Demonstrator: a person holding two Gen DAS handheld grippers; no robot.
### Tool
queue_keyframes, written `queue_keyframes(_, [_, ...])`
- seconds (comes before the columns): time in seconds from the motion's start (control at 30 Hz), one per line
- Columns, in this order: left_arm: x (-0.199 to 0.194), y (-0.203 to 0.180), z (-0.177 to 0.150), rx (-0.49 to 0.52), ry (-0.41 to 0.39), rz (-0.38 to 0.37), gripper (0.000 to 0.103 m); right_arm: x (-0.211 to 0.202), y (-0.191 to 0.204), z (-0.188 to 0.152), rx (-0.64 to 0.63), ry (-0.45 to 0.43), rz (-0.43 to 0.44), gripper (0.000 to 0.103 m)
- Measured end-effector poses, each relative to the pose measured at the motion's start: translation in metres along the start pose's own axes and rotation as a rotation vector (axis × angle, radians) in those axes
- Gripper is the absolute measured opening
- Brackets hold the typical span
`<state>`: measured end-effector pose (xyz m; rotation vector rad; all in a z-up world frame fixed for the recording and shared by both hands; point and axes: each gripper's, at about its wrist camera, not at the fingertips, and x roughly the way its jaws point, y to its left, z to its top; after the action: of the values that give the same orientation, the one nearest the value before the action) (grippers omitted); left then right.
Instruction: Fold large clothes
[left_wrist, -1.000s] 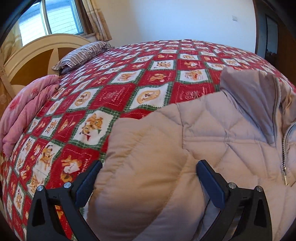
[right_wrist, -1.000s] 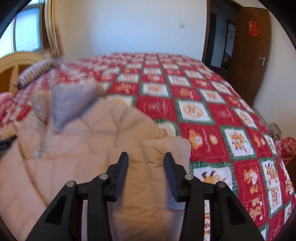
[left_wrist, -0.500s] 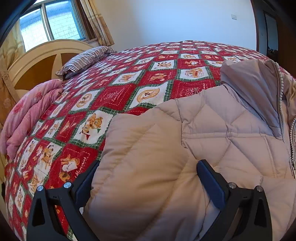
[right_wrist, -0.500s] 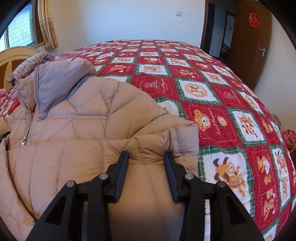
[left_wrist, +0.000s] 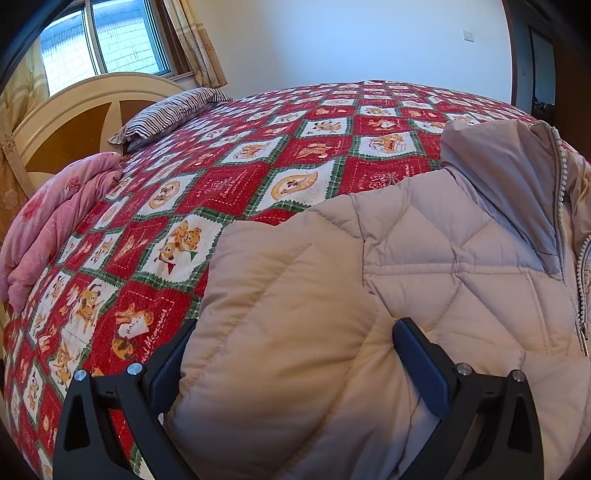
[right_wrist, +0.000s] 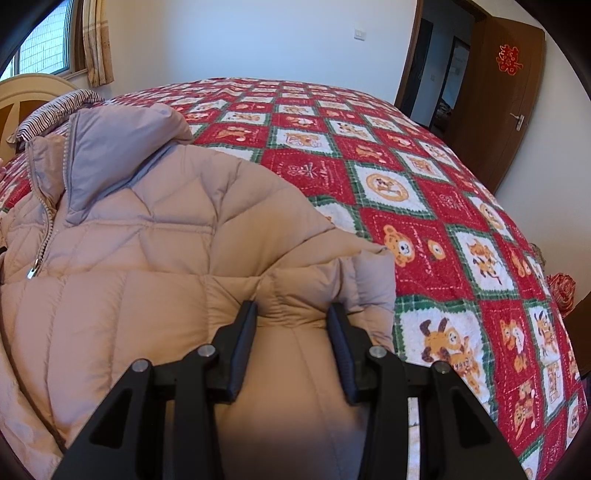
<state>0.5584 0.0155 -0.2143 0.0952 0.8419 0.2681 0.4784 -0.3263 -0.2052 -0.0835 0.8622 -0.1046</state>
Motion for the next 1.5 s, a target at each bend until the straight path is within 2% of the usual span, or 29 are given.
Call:
queue_keyframes(0.3, [-0.001, -0.002, 0.001, 0.013, 0.003, 0.015, 0.102, 0.001, 0.000, 0.000, 0.001, -0.004, -0.002, 0.044])
queue_keyframes(0.37, [-0.009, 0.000, 0.006, 0.033, 0.028, 0.033, 0.102, -0.001, -0.001, 0.001, -0.002, 0.001, 0.001, 0.045])
queue_keyframes(0.43, [-0.025, 0.005, 0.013, 0.029, 0.021, 0.028, 0.102, -0.005, -0.002, 0.006, -0.022, 0.030, 0.007, 0.052])
queue_keyframes(0.47, [-0.041, 0.010, 0.019, 0.010, -0.011, -0.003, 0.102, -0.007, -0.002, 0.008, -0.031, 0.040, 0.009, 0.055])
queue_keyframes(0.53, [-0.062, 0.016, 0.032, -0.005, -0.068, -0.048, 0.102, -0.017, -0.004, 0.015, -0.025, 0.045, 0.045, 0.072])
queue_keyframes(0.6, [-0.076, 0.015, 0.050, 0.007, -0.109, -0.090, 0.102, -0.033, -0.007, 0.028, 0.011, -0.002, 0.086, 0.081])
queue_keyframes(0.67, [-0.077, 0.008, 0.070, 0.024, -0.117, -0.111, 0.102, -0.043, -0.005, 0.044, 0.040, -0.038, 0.107, 0.085])
queue_keyframes(0.77, [-0.065, -0.004, 0.098, 0.018, -0.101, -0.138, 0.102, -0.042, 0.005, 0.070, 0.095, -0.027, 0.186, 0.089])
queue_keyframes(0.87, [-0.046, -0.013, 0.130, -0.031, -0.035, -0.185, 0.102, -0.035, 0.022, 0.099, 0.104, -0.014, 0.244, 0.089])
queue_keyframes(1.0, [-0.024, -0.023, 0.164, -0.111, 0.011, -0.224, 0.102, -0.028, 0.046, 0.135, 0.068, -0.044, 0.253, 0.089])
queue_keyframes(1.1, [-0.007, -0.046, 0.179, -0.088, 0.044, -0.249, 0.102, -0.016, 0.057, 0.154, 0.044, -0.052, 0.247, 0.091])
queue_keyframes(1.27, [0.025, -0.093, 0.179, 0.051, 0.089, -0.217, 0.102, 0.011, 0.066, 0.176, 0.040, -0.041, 0.222, 0.095])
queue_keyframes(1.33, [0.034, -0.099, 0.175, 0.068, 0.090, -0.235, 0.102, 0.021, 0.066, 0.180, 0.038, -0.034, 0.205, 0.095])
queue_keyframes(1.4, [0.039, -0.099, 0.169, 0.064, 0.087, -0.276, 0.102, 0.031, 0.067, 0.182, 0.032, -0.028, 0.217, 0.095])
queue_keyframes(1.5, [0.044, -0.101, 0.162, 0.098, 0.084, -0.298, 0.101, 0.048, 0.072, 0.180, 0.004, 0.009, 0.226, 0.095])
